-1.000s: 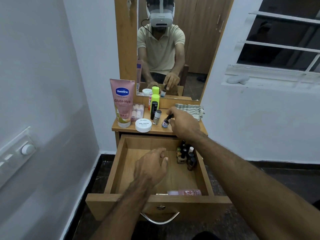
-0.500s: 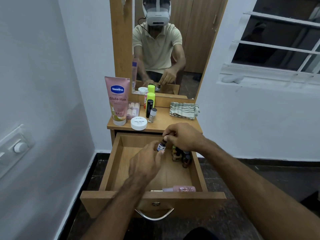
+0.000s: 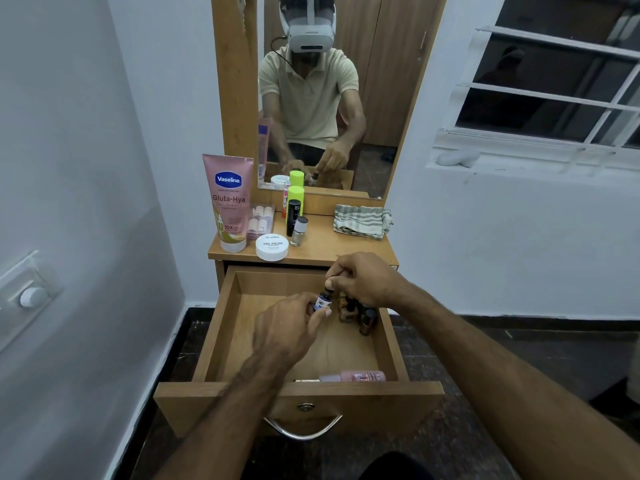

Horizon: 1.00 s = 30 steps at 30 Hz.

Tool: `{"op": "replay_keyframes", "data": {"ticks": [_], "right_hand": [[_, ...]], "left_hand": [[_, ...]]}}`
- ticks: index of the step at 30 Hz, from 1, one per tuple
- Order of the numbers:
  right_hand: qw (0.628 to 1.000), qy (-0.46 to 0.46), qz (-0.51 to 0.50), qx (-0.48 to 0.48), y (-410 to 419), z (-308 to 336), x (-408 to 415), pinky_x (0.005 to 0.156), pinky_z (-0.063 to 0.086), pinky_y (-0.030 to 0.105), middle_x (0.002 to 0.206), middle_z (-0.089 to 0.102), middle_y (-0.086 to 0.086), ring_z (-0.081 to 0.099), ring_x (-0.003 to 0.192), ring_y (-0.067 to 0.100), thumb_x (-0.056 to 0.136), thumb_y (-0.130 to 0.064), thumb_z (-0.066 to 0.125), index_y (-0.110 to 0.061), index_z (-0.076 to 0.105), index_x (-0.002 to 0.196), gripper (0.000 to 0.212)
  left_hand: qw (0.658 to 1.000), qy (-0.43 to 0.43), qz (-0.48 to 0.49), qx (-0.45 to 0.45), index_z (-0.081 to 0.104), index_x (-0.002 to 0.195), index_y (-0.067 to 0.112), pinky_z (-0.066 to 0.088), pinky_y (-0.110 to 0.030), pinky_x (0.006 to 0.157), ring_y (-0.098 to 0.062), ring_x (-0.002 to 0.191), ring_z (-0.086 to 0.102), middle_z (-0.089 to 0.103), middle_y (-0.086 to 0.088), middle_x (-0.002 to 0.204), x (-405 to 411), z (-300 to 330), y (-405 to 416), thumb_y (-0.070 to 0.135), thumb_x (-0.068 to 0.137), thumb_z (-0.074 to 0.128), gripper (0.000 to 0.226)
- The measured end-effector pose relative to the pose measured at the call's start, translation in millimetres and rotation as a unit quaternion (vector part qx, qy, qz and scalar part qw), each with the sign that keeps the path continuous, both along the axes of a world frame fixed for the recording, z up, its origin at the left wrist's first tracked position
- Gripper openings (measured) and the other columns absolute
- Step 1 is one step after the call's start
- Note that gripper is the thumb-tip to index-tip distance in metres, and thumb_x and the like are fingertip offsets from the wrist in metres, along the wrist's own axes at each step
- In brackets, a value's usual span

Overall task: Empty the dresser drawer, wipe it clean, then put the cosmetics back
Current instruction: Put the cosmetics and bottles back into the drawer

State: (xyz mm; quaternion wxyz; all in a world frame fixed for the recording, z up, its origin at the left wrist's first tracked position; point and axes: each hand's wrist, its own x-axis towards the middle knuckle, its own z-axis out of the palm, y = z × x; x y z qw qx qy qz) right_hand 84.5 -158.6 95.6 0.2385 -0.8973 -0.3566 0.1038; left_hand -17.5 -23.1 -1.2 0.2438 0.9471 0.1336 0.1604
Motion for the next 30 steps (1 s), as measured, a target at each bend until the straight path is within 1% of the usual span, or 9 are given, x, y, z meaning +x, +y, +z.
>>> {"op": "replay_keyframes", "data": {"ticks": [2,6,8,11,17,22,25,28,30], "right_hand": [[1.0,0.005,0.01,-0.02,-4,-1,1,0.069,0.046,0.022,0.091,0.069,-0.012,0.063,0.083,0.004,0.096,-0.027,0.068,-0.02,0.075,0.1,0.011],[0.997,-0.009,0.011,-0.08,-17,-4,2,0.072,0.056,0.031,0.091,0.071,-0.01,0.065,0.083,0.01,0.094,-0.022,0.069,-0.023,0.076,0.1,0.009],[0.99,-0.041,0.002,-0.132,-23,-10,1,0.073,0.055,0.031,0.093,0.071,-0.011,0.064,0.083,0.009,0.093,-0.023,0.069,-0.027,0.075,0.101,0.011],[0.978,-0.084,-0.028,-0.187,-26,-21,-1,0.076,0.054,0.032,0.092,0.069,-0.013,0.063,0.086,0.011,0.09,-0.029,0.07,-0.032,0.073,0.1,0.011],[0.973,-0.101,-0.069,-0.196,-24,-38,-1,0.076,0.051,0.032,0.096,0.067,-0.013,0.063,0.093,0.012,0.092,-0.029,0.066,-0.034,0.072,0.101,0.012],[0.975,-0.108,-0.084,-0.175,-23,-47,1,0.071,0.044,0.029,0.103,0.067,-0.012,0.054,0.086,0.009,0.094,-0.027,0.065,-0.033,0.071,0.104,0.013],[0.974,-0.12,-0.084,-0.172,-23,-48,1,0.069,0.041,0.028,0.097,0.061,-0.012,0.057,0.089,0.011,0.093,-0.025,0.066,-0.033,0.068,0.106,0.016],[0.972,-0.129,-0.082,-0.179,-21,-43,1,0.068,0.043,0.03,0.094,0.059,-0.013,0.059,0.09,0.013,0.088,-0.031,0.071,-0.034,0.064,0.104,0.017],[0.976,-0.138,-0.081,-0.149,-15,-33,1,0.068,0.047,0.031,0.094,0.061,-0.013,0.059,0.087,0.014,0.087,-0.034,0.07,-0.034,0.064,0.099,0.013]], "left_hand": [[1.0,0.007,-0.013,-0.012,0.065,0.116,0.04,0.048,-0.029,0.067,-0.005,0.086,0.063,0.069,0.018,0.099,-1,0,0,0.066,0.09,0.056,0.038],[0.999,0.03,-0.037,-0.021,0.065,0.118,0.038,0.055,-0.033,0.077,-0.005,0.093,0.065,0.07,0.02,0.105,1,-5,0,0.069,0.087,0.058,0.044],[0.999,0.027,-0.029,-0.01,0.064,0.122,0.036,0.055,-0.034,0.081,-0.007,0.099,0.066,0.07,0.02,0.108,1,-6,0,0.064,0.09,0.056,0.043],[1.0,0.013,-0.015,-0.001,0.064,0.125,0.035,0.056,-0.033,0.08,-0.008,0.096,0.066,0.071,0.018,0.109,2,-5,-1,0.053,0.095,0.053,0.038],[1.0,0.018,-0.006,-0.003,0.062,0.128,0.036,0.057,-0.035,0.078,-0.01,0.09,0.067,0.071,0.017,0.111,0,1,-1,0.046,0.097,0.049,0.035],[1.0,0.014,-0.002,-0.005,0.062,0.128,0.036,0.057,-0.035,0.078,-0.009,0.09,0.067,0.071,0.016,0.111,-1,2,-2,0.044,0.097,0.05,0.034],[1.0,0.012,-0.003,-0.01,0.062,0.128,0.036,0.057,-0.036,0.078,-0.009,0.089,0.066,0.071,0.016,0.11,-2,3,-3,0.041,0.097,0.051,0.033],[1.0,0.012,-0.002,-0.018,0.061,0.128,0.036,0.057,-0.035,0.078,-0.009,0.088,0.066,0.071,0.016,0.11,-2,4,-3,0.04,0.097,0.051,0.032],[1.0,0.012,-0.002,-0.025,0.062,0.127,0.035,0.056,-0.035,0.077,-0.01,0.089,0.066,0.071,0.016,0.109,-2,4,-3,0.039,0.097,0.051,0.032]]}}
